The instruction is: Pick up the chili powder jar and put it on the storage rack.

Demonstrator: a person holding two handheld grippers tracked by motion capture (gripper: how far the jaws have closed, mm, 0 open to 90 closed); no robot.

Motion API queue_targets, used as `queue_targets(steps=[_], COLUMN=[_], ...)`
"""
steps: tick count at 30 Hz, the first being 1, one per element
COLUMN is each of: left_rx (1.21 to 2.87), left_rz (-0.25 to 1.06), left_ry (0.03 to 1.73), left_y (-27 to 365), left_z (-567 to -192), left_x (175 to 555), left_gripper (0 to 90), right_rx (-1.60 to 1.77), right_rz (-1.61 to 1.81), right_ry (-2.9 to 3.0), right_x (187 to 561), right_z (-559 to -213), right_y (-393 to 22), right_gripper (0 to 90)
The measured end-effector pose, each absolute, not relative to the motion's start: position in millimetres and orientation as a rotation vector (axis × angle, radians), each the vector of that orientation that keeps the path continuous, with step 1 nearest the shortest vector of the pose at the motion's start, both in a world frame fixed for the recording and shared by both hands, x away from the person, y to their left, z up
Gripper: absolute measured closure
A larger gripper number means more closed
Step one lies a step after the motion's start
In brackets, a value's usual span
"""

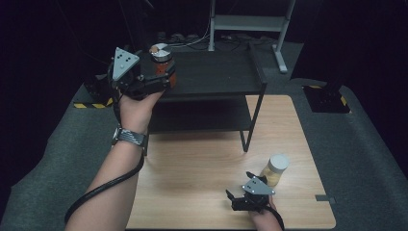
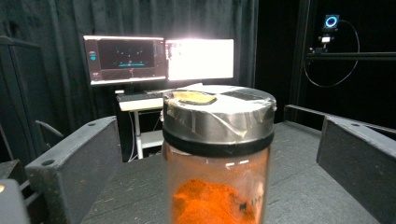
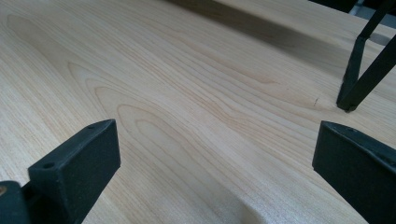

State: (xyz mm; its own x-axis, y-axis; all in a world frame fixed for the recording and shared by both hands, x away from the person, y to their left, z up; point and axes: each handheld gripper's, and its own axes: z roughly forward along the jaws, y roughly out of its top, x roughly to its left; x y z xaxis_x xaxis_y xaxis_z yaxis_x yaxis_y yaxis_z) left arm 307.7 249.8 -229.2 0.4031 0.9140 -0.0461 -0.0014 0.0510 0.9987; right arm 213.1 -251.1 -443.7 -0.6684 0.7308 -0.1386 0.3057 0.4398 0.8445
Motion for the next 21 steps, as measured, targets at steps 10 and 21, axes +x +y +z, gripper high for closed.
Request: queue_targets(steps=[10,21], left_rx=[1.344,1.371], left_rz=[0.858,0.85], left_ry=[0.9,0.888], left_y=[259.3,266.5], left_z=[-228.8,-235.5], left_x=[292.1,271.0], left_gripper=[0.4,0.4], right_rx=[0.865,0.865], right_rz=[1.14,1.137], right_ry=[2.205,2.207], right_x=[212.7,212.9], right_z=[-443.5,-443.3], right_y=[-250.2,-249.9], right_gripper=[0.4,0.4])
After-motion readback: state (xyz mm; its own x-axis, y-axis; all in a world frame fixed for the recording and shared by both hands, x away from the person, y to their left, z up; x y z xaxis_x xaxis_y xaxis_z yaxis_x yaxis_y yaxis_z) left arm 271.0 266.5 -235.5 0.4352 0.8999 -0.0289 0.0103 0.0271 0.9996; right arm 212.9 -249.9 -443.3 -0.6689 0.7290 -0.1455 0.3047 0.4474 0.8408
